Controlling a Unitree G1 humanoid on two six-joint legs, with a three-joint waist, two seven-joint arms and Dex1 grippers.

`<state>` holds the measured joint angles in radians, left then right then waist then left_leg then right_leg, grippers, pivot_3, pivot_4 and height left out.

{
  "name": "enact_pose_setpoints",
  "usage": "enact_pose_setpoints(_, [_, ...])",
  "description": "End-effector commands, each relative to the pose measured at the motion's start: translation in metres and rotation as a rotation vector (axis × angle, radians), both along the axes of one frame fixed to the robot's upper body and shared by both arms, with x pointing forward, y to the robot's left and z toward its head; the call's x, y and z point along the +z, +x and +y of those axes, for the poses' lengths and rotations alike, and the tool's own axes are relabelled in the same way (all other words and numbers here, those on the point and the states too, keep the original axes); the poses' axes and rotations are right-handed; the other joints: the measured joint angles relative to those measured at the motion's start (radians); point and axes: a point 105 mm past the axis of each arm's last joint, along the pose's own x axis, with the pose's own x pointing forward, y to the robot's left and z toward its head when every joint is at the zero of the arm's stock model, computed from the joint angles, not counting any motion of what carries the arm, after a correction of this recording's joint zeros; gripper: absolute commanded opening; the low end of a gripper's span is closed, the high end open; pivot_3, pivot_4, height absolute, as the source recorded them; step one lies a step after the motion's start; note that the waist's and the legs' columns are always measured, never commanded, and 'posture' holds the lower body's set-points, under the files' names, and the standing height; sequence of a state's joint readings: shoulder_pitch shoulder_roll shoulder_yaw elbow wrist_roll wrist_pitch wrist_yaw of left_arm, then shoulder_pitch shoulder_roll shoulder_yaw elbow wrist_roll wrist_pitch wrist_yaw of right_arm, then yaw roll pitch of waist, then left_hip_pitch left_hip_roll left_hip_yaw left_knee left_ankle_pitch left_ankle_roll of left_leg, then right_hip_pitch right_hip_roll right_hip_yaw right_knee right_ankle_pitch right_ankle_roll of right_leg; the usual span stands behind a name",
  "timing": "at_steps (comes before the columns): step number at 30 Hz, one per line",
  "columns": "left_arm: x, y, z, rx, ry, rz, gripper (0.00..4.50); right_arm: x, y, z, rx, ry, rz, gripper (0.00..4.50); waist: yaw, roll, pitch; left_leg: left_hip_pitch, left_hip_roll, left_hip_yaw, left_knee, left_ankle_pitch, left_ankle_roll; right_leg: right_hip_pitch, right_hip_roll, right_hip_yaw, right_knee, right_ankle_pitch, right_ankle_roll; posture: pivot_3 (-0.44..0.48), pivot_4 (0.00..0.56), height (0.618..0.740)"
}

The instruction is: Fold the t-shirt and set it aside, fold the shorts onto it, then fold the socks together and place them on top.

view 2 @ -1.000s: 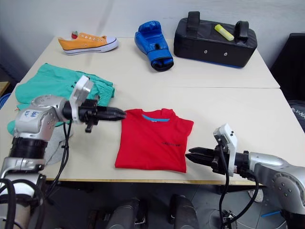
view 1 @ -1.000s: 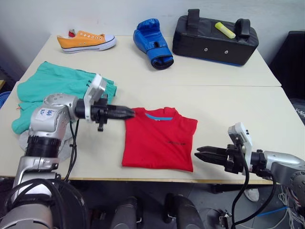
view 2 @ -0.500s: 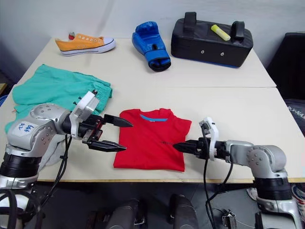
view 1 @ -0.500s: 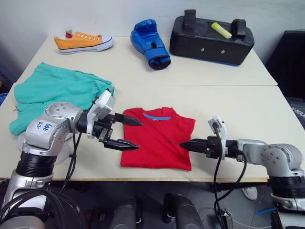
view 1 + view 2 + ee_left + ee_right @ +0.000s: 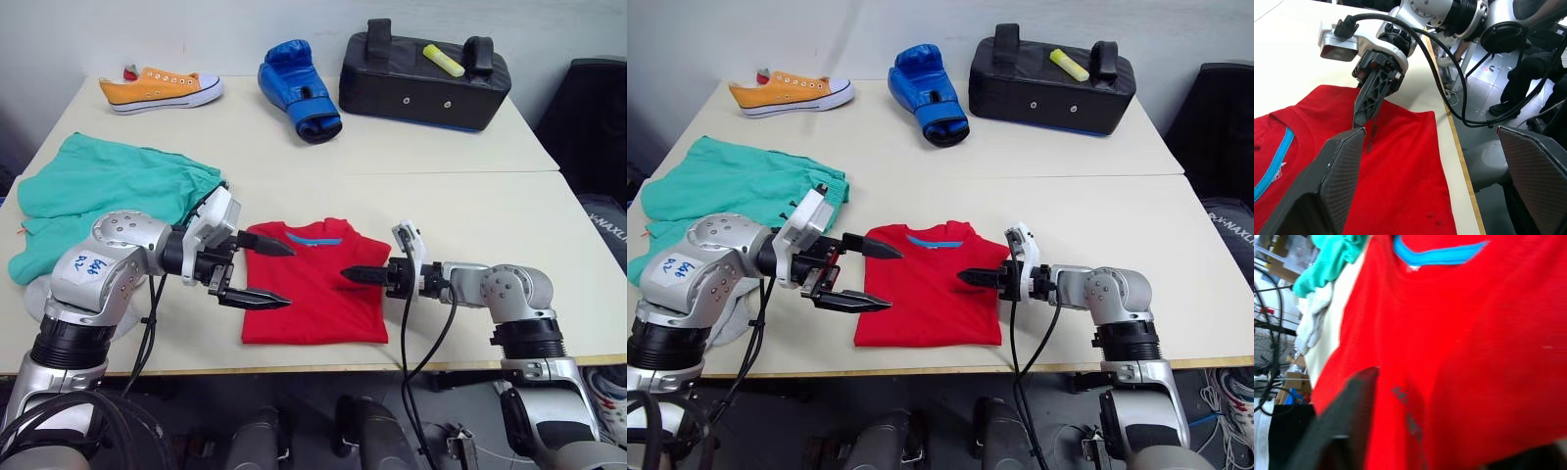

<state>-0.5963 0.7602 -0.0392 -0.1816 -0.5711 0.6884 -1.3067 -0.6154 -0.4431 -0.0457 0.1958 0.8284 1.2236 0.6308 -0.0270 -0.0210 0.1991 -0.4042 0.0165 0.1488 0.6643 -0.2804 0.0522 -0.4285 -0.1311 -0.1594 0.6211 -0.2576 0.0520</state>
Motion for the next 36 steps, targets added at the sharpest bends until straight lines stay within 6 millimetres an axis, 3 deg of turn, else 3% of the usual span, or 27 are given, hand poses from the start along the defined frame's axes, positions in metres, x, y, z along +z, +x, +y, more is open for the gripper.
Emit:
enact_pose_setpoints(1, [0.007,-0.003,-0.002,-0.023,-0.022,-0.024,4.50,-0.001,0.002,-0.007,0.022,-0.119,-0.063,1.01,0.000,0.000,0.000,0.000,0.000,0.000,0.000,0.000,0.000,0.000,0.000,0.000,0.000,0.000,0.000,0.000,0.150,0.740])
enact_pose_setpoints(4, [0.009,-0.002,-0.005,-0.029,-0.038,-0.028,4.50,0.014,0.016,-0.023,-0.025,-0.175,-0.135,0.02,0.002,0.000,0.000,0.000,0.000,0.000,0.000,0.000,0.000,0.000,-0.001,0.000,-0.001,0.000,0.000,0.000,0.150,0.740])
enact_pose_setpoints(7, [0.013,0.000,-0.010,-0.033,-0.063,-0.033,4.50,0.037,0.022,-0.045,-0.038,-0.236,-0.206,0.02,0.016,0.005,0.003,-0.002,-0.002,0.000,0.000,0.000,0.000,-0.001,-0.002,0.000,-0.001,0.001,0.001,0.000,0.150,0.740])
enact_pose_setpoints(11, [0.011,0.005,-0.013,-0.024,-0.068,-0.051,4.50,0.049,0.016,-0.106,-0.061,-0.546,-0.298,0.02,0.032,0.008,0.005,-0.003,-0.002,0.000,0.000,0.000,0.002,-0.001,-0.002,-0.001,-0.001,0.000,0.002,0.000,0.150,0.740])
enact_pose_setpoints(15, [0.010,0.009,-0.012,-0.011,-0.079,-0.061,4.50,0.069,0.008,-0.167,-0.196,-0.691,-0.305,0.02,0.028,0.008,0.005,-0.003,-0.002,0.002,0.000,-0.001,0.002,-0.001,-0.001,-0.001,-0.001,0.000,0.003,0.000,0.150,0.740])
enact_pose_setpoints(17, [0.009,0.011,-0.012,-0.006,-0.083,-0.064,4.50,0.069,0.002,-0.203,-0.287,-0.786,-0.292,0.02,0.027,0.008,0.005,-0.003,-0.002,0.002,0.000,-0.001,0.002,-0.001,-0.001,-0.001,-0.005,0.000,0.003,0.000,0.150,0.740])
enact_pose_setpoints(22, [0.004,0.012,-0.017,-0.018,-0.086,-0.064,4.50,0.054,-0.005,-0.265,-0.440,-1.010,-0.314,0.02,0.025,0.009,0.005,-0.002,-0.001,0.003,0.000,0.000,0.002,-0.001,-0.001,-0.001,-0.004,0.000,0.003,0.000,0.150,0.740])
enact_pose_setpoints(28, [0.006,0.015,-0.019,-0.030,-0.091,-0.073,4.50,0.065,-0.006,-0.275,-0.556,-0.976,-0.358,0.02,0.024,0.011,0.006,-0.001,-0.001,0.004,0.000,0.001,0.000,-0.001,-0.001,0.000,-0.002,0.000,0.003,0.000,0.150,0.740])
enact_pose_setpoints(31, [0.006,0.019,-0.019,-0.034,-0.084,-0.079,4.50,0.067,-0.009,-0.275,-0.588,-0.922,-0.343,0.73,0.026,0.011,0.006,-0.001,-0.001,0.003,0.000,0.001,0.000,-0.001,-0.001,0.000,-0.002,0.000,0.003,0.000,0.150,0.740])
enact_pose_setpoints(36, [0.007,0.021,-0.020,-0.041,-0.085,-0.083,4.50,0.079,-0.015,-0.280,-0.626,-0.943,-0.368,2.44,0.026,0.011,0.006,-0.001,-0.001,0.003,0.000,0.001,0.000,-0.001,-0.001,0.000,-0.002,0.000,0.003,0.000,0.150,0.740])
